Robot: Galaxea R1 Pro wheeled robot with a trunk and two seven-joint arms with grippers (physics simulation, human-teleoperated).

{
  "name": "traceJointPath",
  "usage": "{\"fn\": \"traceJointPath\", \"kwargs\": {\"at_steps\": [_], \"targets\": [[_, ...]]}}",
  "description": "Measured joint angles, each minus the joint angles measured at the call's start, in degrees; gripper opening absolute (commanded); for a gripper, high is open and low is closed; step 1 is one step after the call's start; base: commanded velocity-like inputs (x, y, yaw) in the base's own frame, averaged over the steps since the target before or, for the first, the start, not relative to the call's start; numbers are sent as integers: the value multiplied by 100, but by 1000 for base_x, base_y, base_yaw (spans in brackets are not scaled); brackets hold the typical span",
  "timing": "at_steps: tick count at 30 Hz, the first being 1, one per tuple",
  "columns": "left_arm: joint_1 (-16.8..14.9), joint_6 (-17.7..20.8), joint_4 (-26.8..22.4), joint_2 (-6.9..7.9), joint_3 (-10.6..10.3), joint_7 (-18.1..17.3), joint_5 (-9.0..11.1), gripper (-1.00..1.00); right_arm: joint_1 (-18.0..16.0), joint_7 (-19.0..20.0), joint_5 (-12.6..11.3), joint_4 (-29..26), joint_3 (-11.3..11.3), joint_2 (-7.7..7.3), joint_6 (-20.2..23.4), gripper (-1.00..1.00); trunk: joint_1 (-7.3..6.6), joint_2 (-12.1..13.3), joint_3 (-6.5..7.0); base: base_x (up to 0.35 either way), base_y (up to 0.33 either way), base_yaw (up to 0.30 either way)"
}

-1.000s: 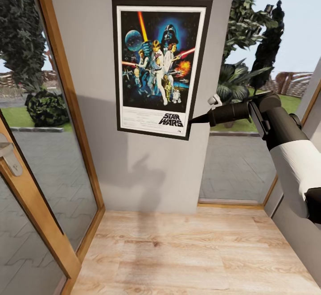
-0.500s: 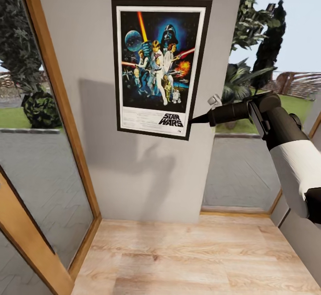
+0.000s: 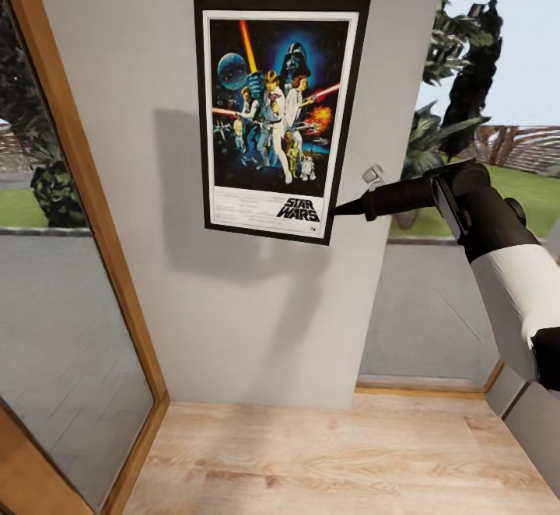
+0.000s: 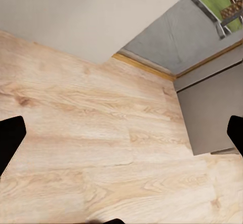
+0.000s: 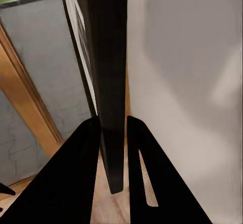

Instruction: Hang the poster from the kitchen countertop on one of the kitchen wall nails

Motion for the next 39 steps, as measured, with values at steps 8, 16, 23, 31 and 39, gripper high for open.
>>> {"fn": "traceJointPath", "kwargs": {"at_steps": [8, 16, 23, 31, 39], "targets": [[0, 0, 0, 1, 0, 0, -2, 100, 0, -1, 2, -3, 0, 0, -1, -100, 1, 1, 0, 304, 0, 0], [0, 0, 0, -1, -1, -1, 0, 100, 0, 0, 0, -4, 8, 2, 0, -100, 1, 0, 0, 139, 25, 0], [0, 1, 0, 1, 0, 0, 1, 100, 0, -1, 1, -4, 9, 2, 0, -100, 3, 1, 0, 84, 29, 0], [0, 0, 0, 1, 0, 0, 2, 100, 0, 0, 0, -3, 9, 21, 0, -100, 3, 1, 0, 4, 1, 0], [0, 0, 0, 1, 0, 0, -1, 100, 0, -1, 4, -4, 9, 42, 0, -100, 1, 0, 0, 109, 0, 0]]}}
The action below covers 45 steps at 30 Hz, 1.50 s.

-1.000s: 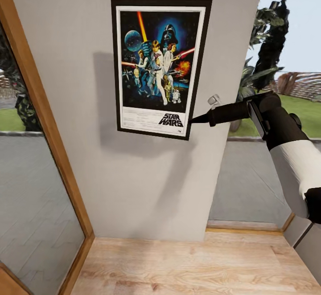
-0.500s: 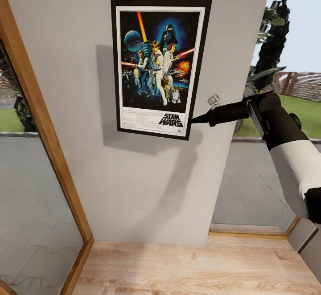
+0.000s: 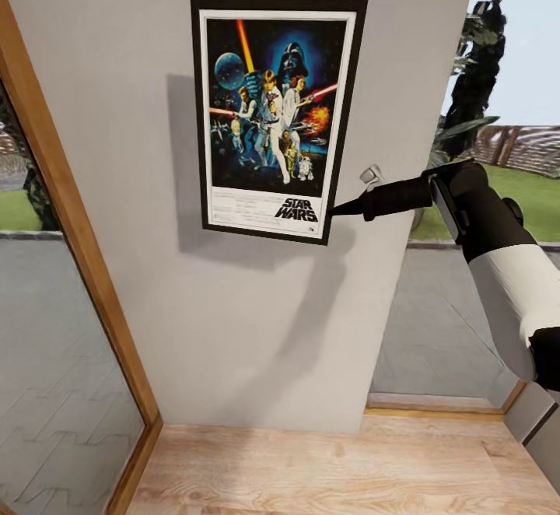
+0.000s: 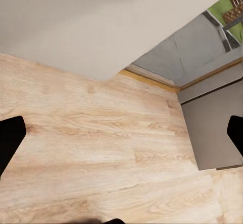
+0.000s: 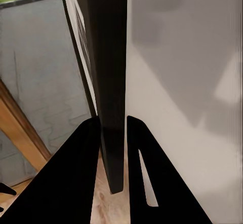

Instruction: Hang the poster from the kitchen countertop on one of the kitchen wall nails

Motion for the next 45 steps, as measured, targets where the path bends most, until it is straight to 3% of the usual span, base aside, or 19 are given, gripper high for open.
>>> {"fn": "traceJointPath", "kwargs": {"at_steps": [45], "targets": [[0, 0, 0, 0, 0, 0, 5, 100, 0, 0, 4, -7, -2, 2, 0, -100, 2, 1, 0, 105, 0, 0]]}}
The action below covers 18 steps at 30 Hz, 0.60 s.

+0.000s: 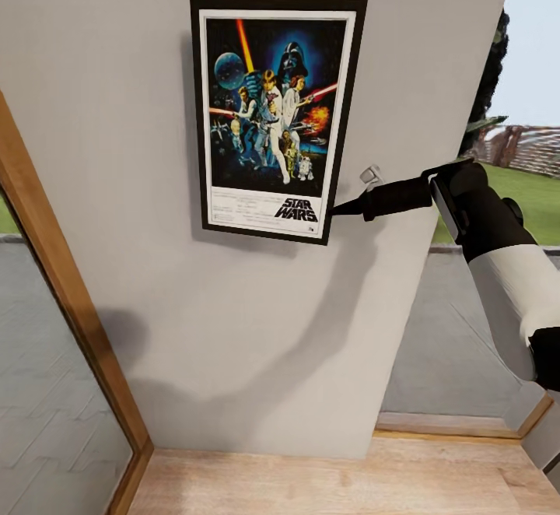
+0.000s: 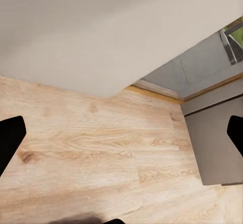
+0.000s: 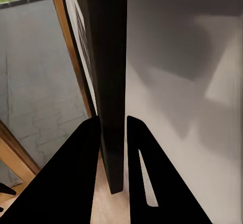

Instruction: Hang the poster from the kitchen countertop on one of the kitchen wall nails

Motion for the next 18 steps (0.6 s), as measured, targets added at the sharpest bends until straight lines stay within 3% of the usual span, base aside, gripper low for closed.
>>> {"fn": "traceJointPath", "kwargs": {"at_steps": [14, 18], "targets": [[0, 0, 0, 0, 0, 0, -2, 100, 0, -1, 0, 0, -7, 0, 0, -100, 0, 0, 0, 4, 0, 0], [0, 0, 0, 0, 0, 0, -1, 100, 0, 0, -1, 1, -7, 0, 0, -100, -2, -1, 0, 159, 0, 0]]}}
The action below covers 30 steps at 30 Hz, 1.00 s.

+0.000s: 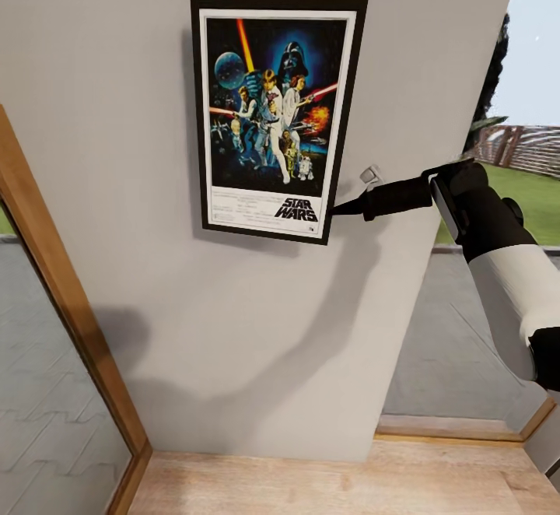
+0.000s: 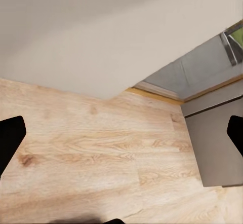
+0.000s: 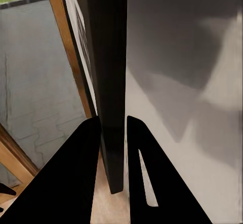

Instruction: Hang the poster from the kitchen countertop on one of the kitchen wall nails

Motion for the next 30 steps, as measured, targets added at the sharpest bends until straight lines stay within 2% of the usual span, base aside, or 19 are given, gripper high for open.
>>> {"fn": "traceJointPath", "kwargs": {"at_steps": [25, 30], "targets": [[0, 0, 0, 1, 0, 0, -1, 100, 0, -7, 0, 8, 0, 0, 0, -100, 2, 1, 0, 13, 0, 0], [0, 0, 0, 1, 0, 0, 0, 100, 0, -8, 0, 11, 0, 0, 0, -100, 0, -1, 0, 176, 0, 0]]}}
